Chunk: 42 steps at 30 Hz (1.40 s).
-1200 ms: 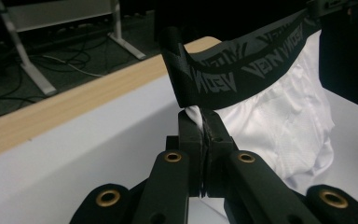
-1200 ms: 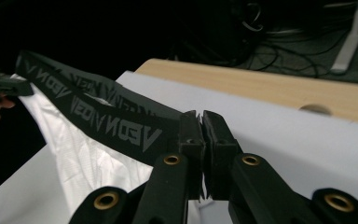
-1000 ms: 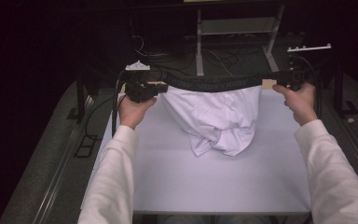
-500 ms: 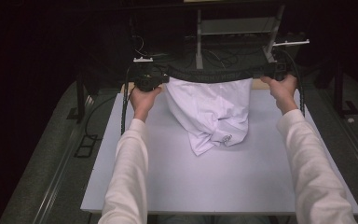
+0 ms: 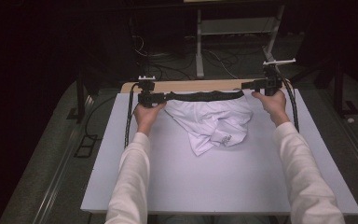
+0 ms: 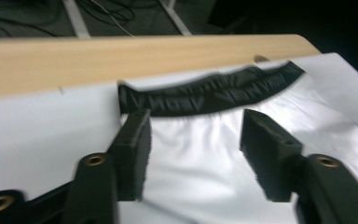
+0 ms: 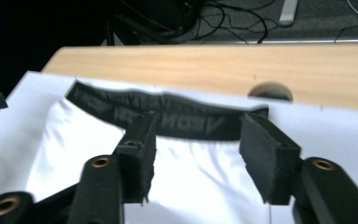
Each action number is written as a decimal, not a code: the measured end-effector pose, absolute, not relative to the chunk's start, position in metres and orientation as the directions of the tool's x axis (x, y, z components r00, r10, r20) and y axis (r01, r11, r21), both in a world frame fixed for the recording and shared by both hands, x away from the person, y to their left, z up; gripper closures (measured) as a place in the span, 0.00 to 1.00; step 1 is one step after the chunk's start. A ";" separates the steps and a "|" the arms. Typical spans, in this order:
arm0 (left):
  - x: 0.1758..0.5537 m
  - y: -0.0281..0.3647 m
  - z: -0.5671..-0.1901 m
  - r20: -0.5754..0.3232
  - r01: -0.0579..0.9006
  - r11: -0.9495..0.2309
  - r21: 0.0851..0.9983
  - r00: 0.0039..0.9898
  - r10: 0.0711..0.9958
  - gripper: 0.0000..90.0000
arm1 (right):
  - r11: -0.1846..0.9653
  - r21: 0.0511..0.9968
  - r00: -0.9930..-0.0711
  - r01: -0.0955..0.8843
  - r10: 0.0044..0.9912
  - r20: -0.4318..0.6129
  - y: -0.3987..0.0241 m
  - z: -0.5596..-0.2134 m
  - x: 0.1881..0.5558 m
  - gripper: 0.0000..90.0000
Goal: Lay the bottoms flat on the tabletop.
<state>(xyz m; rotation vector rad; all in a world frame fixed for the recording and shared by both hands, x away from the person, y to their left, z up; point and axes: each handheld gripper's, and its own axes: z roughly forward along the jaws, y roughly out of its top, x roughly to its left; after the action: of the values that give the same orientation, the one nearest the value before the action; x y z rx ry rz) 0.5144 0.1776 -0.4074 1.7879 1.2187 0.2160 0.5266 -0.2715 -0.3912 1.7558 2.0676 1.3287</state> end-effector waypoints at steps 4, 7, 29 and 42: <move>0.503 0.184 -0.418 -0.386 0.642 -0.034 0.766 0.501 0.774 0.36 | -0.039 0.669 -0.338 0.742 0.841 0.423 -0.272 -0.400 0.516 0.41; 0.499 0.183 -0.420 -0.387 0.638 -0.033 0.769 0.507 0.770 0.31 | -0.025 0.679 -0.356 0.734 0.837 0.416 -0.271 -0.402 0.510 0.36; 0.439 0.155 -0.421 -0.382 0.569 -0.077 0.818 0.639 0.668 0.00 | -0.010 0.725 -0.461 0.689 0.766 0.448 -0.272 -0.419 0.432 0.00; 0.405 0.141 -0.429 -0.367 0.570 -0.141 0.809 0.678 0.636 0.00 | 0.043 0.744 -0.517 0.666 0.746 0.420 -0.252 -0.416 0.384 0.03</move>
<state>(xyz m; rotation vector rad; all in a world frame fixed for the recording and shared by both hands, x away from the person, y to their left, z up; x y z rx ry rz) 0.4049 0.1410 -0.4287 1.8100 0.9586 0.0766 0.3839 -0.2518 -0.4160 1.4996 2.2082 1.4964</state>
